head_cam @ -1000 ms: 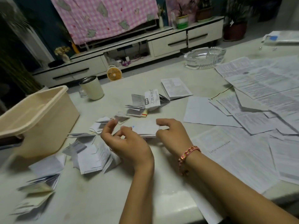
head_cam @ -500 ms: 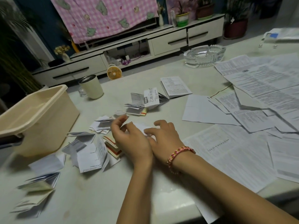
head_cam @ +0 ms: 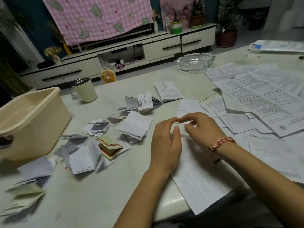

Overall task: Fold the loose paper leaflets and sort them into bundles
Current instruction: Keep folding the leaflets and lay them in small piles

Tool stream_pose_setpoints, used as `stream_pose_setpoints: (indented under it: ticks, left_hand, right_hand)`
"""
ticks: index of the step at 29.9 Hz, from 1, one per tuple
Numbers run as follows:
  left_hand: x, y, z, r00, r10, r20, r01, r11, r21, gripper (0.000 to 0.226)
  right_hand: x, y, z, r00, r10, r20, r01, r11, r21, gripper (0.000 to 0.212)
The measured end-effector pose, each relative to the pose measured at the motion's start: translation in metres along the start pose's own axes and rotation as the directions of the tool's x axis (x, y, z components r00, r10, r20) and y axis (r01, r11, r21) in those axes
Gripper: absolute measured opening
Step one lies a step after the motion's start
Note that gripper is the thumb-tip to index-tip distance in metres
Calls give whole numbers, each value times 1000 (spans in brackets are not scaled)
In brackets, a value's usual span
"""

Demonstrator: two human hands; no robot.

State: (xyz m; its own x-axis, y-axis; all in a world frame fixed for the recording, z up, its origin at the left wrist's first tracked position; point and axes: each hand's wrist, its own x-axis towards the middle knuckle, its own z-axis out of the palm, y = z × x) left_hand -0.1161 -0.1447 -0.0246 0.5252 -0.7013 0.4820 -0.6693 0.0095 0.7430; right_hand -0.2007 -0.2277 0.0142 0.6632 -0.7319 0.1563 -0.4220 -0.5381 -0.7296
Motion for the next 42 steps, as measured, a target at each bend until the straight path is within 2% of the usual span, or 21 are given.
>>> stream_pose_setpoints:
  ticks: [7,14,18,22,26,31,35,42]
  left_hand:
    - [-4,5,8,991,40,129,-43,999,23,38]
    - [-5,5,8,990,29,135,-31,999,11,38]
    - [-5,4,8,989,27,144,-29,1000,12,37]
    - [-4,5,8,989,21,144,-21,1000,-1,37]
    - [-5,5,8,989,10,146,-7,1000,-20,36]
    - [-5,5,9,986,3,166,0,1000,-17,36]
    - [-6,6,9,985,-6,171,10,1000,-20,35]
    - [-5,5,9,985,-13,174,16,1000,-18,36]
  right_hand:
    - [-12,38,-47,989,111,-99,-128,973,-190,29]
    - [-16,76,-84,950,205,-235,-293,843,-450,32]
    - [-19,86,-89,927,351,-135,-355,701,-619,32]
    - [-20,91,-87,907,414,-74,-368,697,-616,48]
    - [-21,89,-89,920,389,-54,-342,726,-596,36]
    - [-23,90,-83,903,427,-49,-345,651,-677,47]
    - [-22,90,-80,899,436,-48,-375,706,-602,54]
    - [-22,81,-79,926,375,-46,-317,705,-634,34]
